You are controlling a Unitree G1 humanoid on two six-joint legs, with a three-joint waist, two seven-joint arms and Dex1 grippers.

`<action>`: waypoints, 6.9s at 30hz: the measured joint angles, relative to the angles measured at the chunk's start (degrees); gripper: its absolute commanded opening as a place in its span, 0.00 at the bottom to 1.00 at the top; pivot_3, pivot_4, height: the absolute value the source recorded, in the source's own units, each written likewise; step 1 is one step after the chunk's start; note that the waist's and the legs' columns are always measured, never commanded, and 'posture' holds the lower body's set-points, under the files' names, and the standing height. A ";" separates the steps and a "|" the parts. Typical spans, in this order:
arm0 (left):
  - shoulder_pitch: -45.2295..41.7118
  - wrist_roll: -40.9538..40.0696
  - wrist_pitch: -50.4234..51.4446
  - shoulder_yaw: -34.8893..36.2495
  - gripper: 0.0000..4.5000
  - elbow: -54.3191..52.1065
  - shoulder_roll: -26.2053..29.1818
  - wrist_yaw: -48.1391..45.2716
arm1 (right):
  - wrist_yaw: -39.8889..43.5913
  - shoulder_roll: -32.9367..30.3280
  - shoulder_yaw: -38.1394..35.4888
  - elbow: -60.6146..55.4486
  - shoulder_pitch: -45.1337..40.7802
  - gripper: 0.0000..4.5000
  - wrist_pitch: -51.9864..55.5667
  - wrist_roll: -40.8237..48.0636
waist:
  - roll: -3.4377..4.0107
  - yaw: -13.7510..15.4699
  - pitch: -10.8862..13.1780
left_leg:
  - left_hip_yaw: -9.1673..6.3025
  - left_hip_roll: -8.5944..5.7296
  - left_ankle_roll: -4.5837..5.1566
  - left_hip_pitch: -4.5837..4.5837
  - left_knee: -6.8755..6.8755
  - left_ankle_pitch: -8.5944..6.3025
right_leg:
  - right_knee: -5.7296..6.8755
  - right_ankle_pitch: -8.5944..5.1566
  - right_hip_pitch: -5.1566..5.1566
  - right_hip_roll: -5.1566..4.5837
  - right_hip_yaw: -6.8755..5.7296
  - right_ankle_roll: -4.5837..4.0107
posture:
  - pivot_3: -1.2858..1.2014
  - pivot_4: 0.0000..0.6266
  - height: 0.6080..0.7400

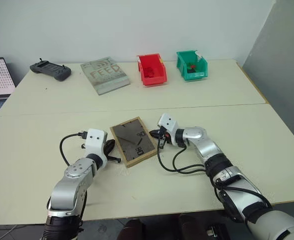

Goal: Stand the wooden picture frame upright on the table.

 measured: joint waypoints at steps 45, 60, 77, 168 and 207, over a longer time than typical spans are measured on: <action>4.45 -48.31 43.00 22.53 0.96 -3.79 -4.75 -9.11 | -1.88 -11.70 0.16 -24.31 13.08 0.00 13.43 0.46 | -0.01 0.05 -0.06 | 0.00 0.04 0.00 0.08 0.01 0.00 | 0.00 0.00 0.07 0.03 0.02 0.00 | 0.52 0.24 1.00; 2.62 -50.52 41.66 18.20 0.99 1.75 -5.50 -6.28 | -3.35 -5.61 2.99 -26.42 13.48 0.00 16.89 0.54 | 0.39 0.65 -0.56 | -0.06 -0.04 0.00 0.83 -0.10 -0.01 | -0.22 -0.02 0.83 0.00 0.03 0.00 | 0.52 0.24 1.00; 7.14 -51.89 39.46 13.81 0.55 -0.83 -5.25 -5.82 | -4.99 -5.78 2.95 -28.24 14.73 0.00 19.39 1.03 | 0.38 0.63 -0.58 | -0.05 -0.03 0.01 0.89 -0.15 -0.02 | -0.23 -0.03 0.85 0.00 0.04 0.00 | 0.52 0.24 1.00; -7.80 -91.31 39.47 3.19 0.29 8.52 22.94 -6.15 | -88.25 -25.63 20.41 3.03 -18.18 0.34 -80.48 -72.11 | 0.24 -1.44 -0.34 | -0.10 0.02 -0.28 0.48 -0.22 0.15 | 0.04 -0.09 0.02 0.55 0.69 -0.13 | 0.52 0.24 1.00; 15.35 -26.99 -6.56 4.14 1.00 -24.84 13.34 -0.07 | 10.07 2.86 -10.98 30.37 -16.50 0.45 -2.44 6.07 | 0.08 0.00 -0.25 | 1.24 0.81 0.20 1.20 -0.18 -0.65 | -0.18 -0.03 0.59 0.82 1.17 -0.15 | 0.52 0.24 1.00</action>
